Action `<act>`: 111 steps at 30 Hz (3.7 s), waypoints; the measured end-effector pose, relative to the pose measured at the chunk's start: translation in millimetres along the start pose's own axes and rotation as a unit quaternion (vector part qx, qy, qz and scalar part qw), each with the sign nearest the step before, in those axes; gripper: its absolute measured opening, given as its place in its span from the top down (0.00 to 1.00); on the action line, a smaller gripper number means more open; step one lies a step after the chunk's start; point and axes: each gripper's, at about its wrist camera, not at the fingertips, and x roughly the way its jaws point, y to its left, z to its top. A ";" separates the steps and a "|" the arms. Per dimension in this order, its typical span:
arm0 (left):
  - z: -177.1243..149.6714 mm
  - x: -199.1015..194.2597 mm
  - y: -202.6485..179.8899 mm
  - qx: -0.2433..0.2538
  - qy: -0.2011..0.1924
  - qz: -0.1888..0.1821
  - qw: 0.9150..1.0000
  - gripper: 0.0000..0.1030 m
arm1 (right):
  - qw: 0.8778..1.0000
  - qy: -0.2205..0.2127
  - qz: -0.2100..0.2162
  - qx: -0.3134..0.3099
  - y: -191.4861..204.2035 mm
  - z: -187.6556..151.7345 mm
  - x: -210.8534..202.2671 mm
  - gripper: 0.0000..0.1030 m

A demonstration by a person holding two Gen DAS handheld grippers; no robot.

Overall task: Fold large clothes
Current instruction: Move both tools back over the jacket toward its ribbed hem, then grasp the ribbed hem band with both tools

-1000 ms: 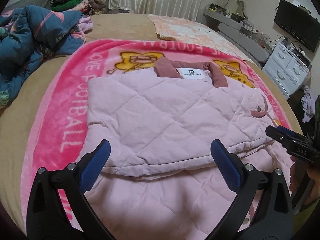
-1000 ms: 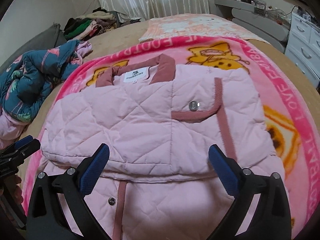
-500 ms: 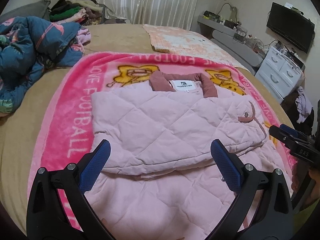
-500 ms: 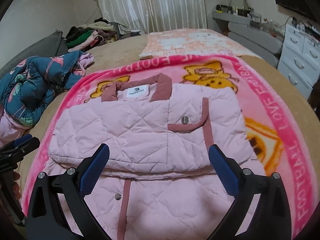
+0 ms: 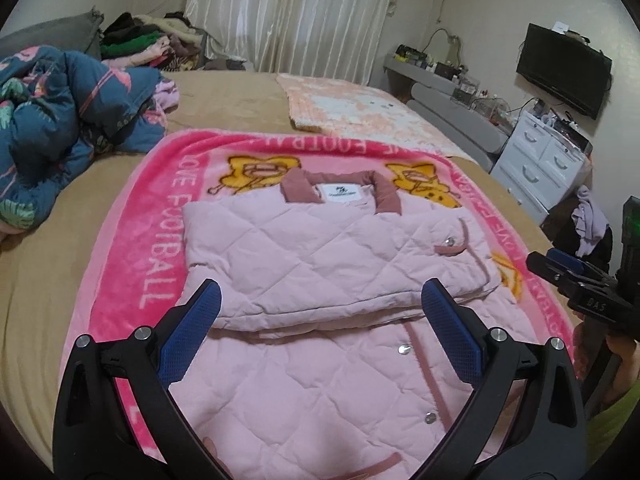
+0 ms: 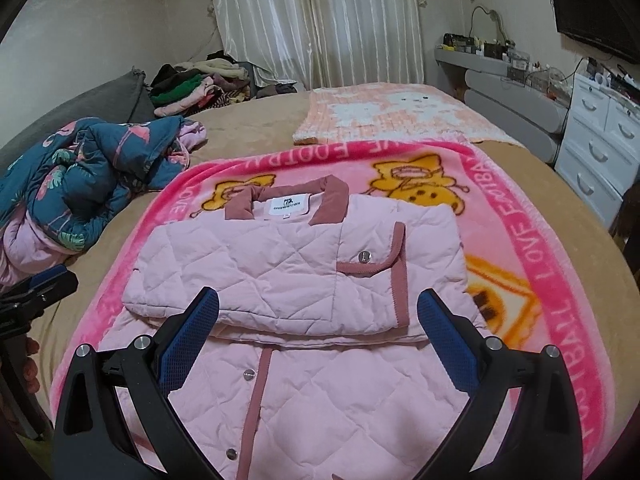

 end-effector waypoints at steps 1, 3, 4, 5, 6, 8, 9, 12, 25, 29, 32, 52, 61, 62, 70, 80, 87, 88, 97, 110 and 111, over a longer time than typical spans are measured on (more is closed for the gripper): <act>0.6 -2.5 -1.5 -0.001 -0.003 -0.002 1.000 0.09 | 1.000 -0.002 0.003 0.000 0.2 0.3 -2.9 0.04; 0.8 -8.5 -3.1 -0.012 -0.010 -0.009 1.000 0.09 | 1.000 -0.005 0.002 -0.002 0.7 0.4 -8.0 0.04; 0.3 -10.8 -4.2 -0.017 -0.012 -0.013 1.000 0.09 | 1.000 -0.008 0.004 -0.004 1.1 0.6 -12.3 0.04; -0.4 -13.1 -5.8 -0.018 -0.013 -0.016 1.000 0.09 | 1.000 -0.010 0.005 -0.005 1.1 0.4 -15.4 0.04; -1.0 -15.9 -8.4 -0.017 -0.015 -0.017 1.000 0.09 | 1.000 -0.013 0.005 -0.006 1.3 0.3 -19.7 0.04; -2.0 -21.8 -14.1 -0.012 -0.018 -0.016 1.000 0.09 | 1.000 -0.017 0.009 -0.007 0.8 0.1 -27.0 0.04; -2.8 -24.5 -15.7 -0.011 -0.019 -0.015 1.000 0.09 | 1.000 -0.019 0.011 -0.007 0.8 0.1 -30.5 0.04; -4.8 -35.1 -22.8 -0.005 -0.025 -0.015 1.000 0.09 | 1.000 -0.027 0.014 -0.007 -0.2 0.8 -43.1 0.04; -14.9 -74.5 -35.4 0.008 -0.041 -0.001 0.999 0.09 | 0.998 -0.058 0.024 -0.012 2.1 -2.4 -92.8 0.04; -20.6 -79.5 -36.5 0.007 -0.040 -0.002 0.999 0.09 | 0.998 -0.062 0.024 -0.021 5.3 -6.2 -104.3 0.04; -27.0 -84.7 -37.3 0.006 -0.039 0.001 0.999 0.09 | 0.997 -0.065 0.024 -0.022 6.3 -9.8 -111.1 0.04; -64.6 -107.7 -38.5 0.002 -0.032 0.017 0.999 0.09 | 0.997 -0.063 0.025 -0.031 -0.2 -43.0 -144.8 0.04; -84.6 -111.1 -37.6 0.000 -0.024 0.024 0.999 0.09 | 0.998 -0.057 0.024 -0.033 -5.4 -62.8 -151.2 0.04; -88.1 -111.2 -37.6 0.000 -0.024 0.024 0.999 0.09 | 0.998 -0.057 0.024 -0.034 -6.0 -66.0 -151.9 0.04; -108.3 -108.2 -40.2 0.002 -0.013 0.038 0.999 0.09 | 0.998 -0.042 0.027 -0.035 -12.8 -89.7 -150.4 0.04; -145.8 -94.7 -29.3 -0.004 0.022 0.070 0.997 0.09 | 0.999 -0.001 0.014 -0.033 -36.6 -132.0 -135.7 0.04; -174.5 -84.7 -15.3 -0.010 0.051 0.098 0.994 0.09 | 0.999 0.031 -0.002 -0.019 -62.7 -163.6 -123.5 0.04; -176.9 -83.9 -13.5 -0.011 0.054 0.101 0.993 0.09 | 0.999 0.036 -0.005 -0.017 -66.7 -167.4 -121.5 0.04; -203.1 -78.8 21.3 -0.036 0.087 0.137 0.986 0.09 | 0.997 0.069 -0.020 -0.003 -98.1 -193.2 -113.8 0.04; -240.7 -80.9 56.8 -0.049 0.132 0.159 0.977 0.09 | 0.991 0.129 -0.015 0.017 -137.9 -229.8 -118.4 0.04; -242.5 -80.9 58.3 -0.050 0.134 0.159 0.977 0.09 | 0.991 0.132 -0.018 0.015 -138.6 -231.7 -118.9 0.04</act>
